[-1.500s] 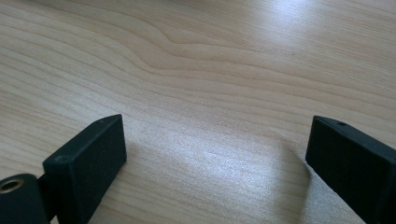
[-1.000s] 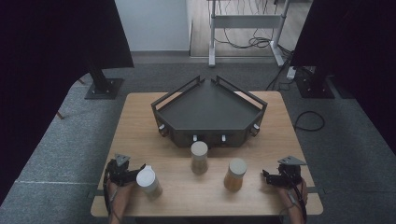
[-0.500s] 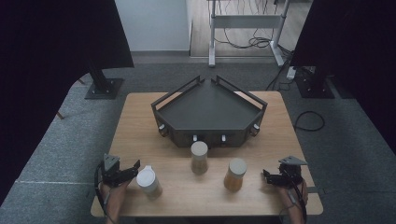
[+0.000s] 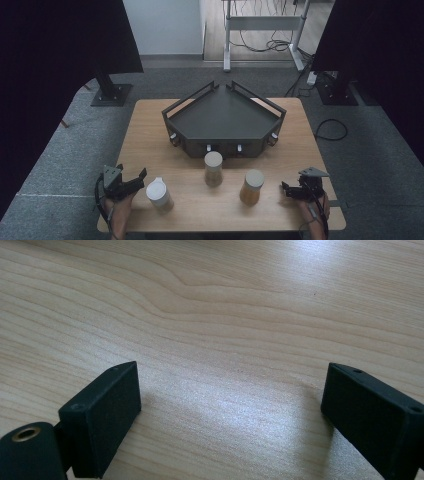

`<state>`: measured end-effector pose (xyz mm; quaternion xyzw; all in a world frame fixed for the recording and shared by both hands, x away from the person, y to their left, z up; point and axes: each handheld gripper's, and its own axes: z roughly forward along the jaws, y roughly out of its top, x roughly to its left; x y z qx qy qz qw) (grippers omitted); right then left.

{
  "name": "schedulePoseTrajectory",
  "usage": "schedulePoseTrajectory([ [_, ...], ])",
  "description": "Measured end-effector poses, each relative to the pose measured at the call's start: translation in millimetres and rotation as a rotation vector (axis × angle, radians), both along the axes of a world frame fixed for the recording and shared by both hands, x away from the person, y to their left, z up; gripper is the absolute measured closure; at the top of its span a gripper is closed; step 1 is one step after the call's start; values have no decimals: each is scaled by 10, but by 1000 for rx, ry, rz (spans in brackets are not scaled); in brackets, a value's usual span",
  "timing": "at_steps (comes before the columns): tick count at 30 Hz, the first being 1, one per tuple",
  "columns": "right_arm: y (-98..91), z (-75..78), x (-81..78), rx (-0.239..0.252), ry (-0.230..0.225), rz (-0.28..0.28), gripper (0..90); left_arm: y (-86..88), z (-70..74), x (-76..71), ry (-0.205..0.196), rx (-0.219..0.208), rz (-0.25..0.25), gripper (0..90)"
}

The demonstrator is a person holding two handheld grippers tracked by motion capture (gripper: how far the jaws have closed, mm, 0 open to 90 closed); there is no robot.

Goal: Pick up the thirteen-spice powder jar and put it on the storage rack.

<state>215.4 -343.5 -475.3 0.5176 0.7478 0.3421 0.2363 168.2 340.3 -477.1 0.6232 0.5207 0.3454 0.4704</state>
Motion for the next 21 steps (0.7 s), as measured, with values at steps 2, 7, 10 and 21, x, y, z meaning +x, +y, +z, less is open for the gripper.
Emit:
schedulePoseTrajectory([
  [2, 2, 0, -1, 0, 0, -3, 83, 3, 9, -11, -6, -3, -4, 51],
  [7, 3, 1, -1, 0, 1, -5, 83, 6, 24, -31, -18, -7, -16, 51],
  [10, 3, 1, -1, 0, 1, -5, 83, -2, 35, -47, -29, -1, -22, 50],
  [21, 3, 1, -1, 0, 1, -5, 83, -27, 91, -122, -79, 12, -32, 49],
])
